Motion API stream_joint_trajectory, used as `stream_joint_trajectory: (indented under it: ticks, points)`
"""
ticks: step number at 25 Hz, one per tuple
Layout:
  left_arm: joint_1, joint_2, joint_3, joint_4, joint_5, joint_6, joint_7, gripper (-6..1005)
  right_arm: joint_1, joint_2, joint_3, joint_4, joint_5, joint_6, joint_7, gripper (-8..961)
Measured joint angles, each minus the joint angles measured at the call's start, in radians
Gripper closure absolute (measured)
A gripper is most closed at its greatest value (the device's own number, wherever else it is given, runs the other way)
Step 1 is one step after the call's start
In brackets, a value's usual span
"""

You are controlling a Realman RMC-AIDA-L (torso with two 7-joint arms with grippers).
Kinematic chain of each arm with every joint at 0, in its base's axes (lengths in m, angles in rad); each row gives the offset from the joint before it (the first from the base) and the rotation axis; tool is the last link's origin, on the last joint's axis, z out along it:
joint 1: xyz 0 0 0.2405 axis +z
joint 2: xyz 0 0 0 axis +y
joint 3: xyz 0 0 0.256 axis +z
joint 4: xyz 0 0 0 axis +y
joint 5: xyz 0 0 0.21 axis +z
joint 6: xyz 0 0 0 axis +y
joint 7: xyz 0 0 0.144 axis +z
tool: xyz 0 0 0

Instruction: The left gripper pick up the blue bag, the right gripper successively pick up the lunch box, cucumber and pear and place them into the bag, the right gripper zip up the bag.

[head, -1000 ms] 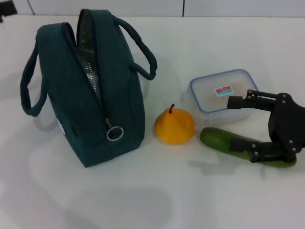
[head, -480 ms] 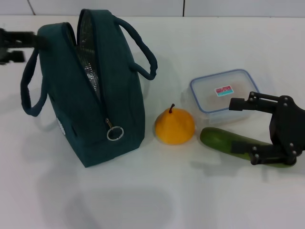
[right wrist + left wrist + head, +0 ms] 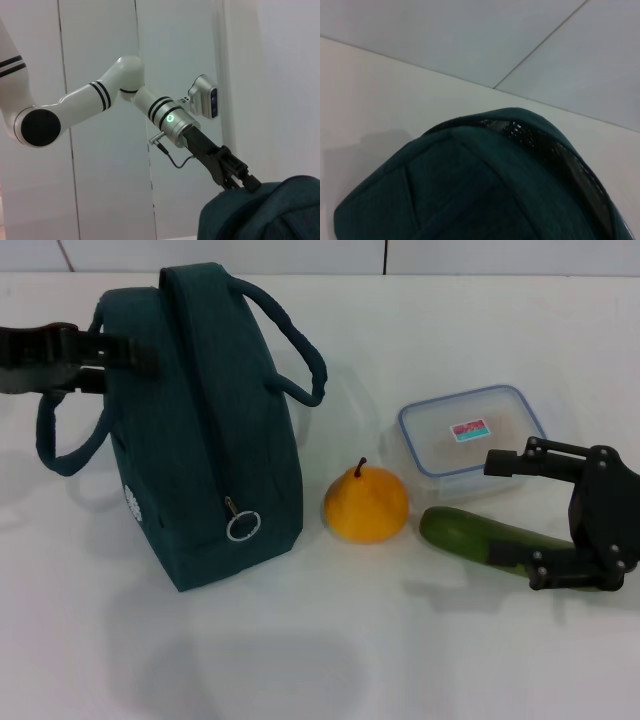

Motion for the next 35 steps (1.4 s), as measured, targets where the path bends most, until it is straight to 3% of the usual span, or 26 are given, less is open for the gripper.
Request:
stream_joint_trajectory:
  ticks: [9,18,23,26,32,35]
  points:
    - [-0.002,-0.045,0.008,-0.043,0.043,-0.006,0.163,225,0.003,0.003,0.0,0.0,0.0,0.001,-0.001,140]
    - [-0.004,-0.05,0.011,-0.048,0.044,-0.003,0.202,398,-0.001,0.004,0.0,0.0,0.0,-0.001,0.0,140]
    - [-0.009,-0.05,0.012,-0.038,0.042,0.002,0.196,637,-0.001,0.002,0.0,0.014,0.009,0.001,0.0,140]
    - [-0.003,-0.053,0.013,-0.003,0.037,0.012,0.19,868,0.0,0.001,0.001,0.024,0.013,0.008,0.0,140]
    - [0.001,-0.072,0.015,0.139,-0.02,0.076,0.149,957,0.025,0.005,-0.004,0.05,0.033,0.051,0.01,140]
    - [0.011,-0.08,0.043,0.203,-0.001,0.085,0.112,957,0.085,0.008,-0.013,0.086,0.056,0.086,0.01,140]
